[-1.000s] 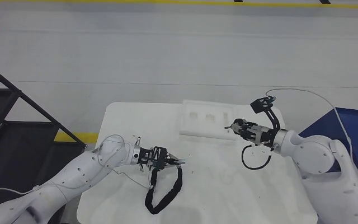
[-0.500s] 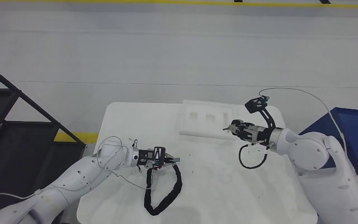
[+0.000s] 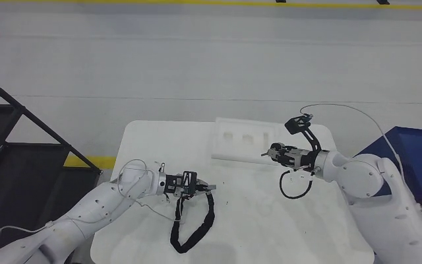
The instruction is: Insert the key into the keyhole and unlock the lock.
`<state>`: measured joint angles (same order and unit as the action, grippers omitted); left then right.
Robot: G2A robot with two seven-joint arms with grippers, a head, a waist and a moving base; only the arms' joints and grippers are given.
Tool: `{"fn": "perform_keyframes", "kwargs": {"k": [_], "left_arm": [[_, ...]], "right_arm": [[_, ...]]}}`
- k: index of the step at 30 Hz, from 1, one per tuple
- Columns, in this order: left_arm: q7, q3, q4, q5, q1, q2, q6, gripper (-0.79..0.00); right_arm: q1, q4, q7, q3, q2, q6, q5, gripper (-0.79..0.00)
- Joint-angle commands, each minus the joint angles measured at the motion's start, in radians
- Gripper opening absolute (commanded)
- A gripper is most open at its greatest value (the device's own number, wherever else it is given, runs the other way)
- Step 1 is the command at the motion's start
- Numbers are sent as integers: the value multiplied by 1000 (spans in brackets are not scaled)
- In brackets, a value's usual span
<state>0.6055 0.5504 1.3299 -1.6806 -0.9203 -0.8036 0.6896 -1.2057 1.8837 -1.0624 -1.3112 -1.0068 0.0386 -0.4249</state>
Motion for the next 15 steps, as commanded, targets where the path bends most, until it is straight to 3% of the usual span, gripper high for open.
{"fn": "perform_keyframes", "kwargs": {"k": [1,8,15], "left_arm": [[37,19,28,-1,-6,6,-11,-785],[134,104,156,-25,-35,41,-33,-785],[160,179,269,-21,-63,63,-42,-785]], "right_arm": [[9,-21,-18,5,-1,-5,38,-785],[75,-151,-96,38,-8,13,208,-785],[148,-254,-170,114,-20,50,306,-785]]}}
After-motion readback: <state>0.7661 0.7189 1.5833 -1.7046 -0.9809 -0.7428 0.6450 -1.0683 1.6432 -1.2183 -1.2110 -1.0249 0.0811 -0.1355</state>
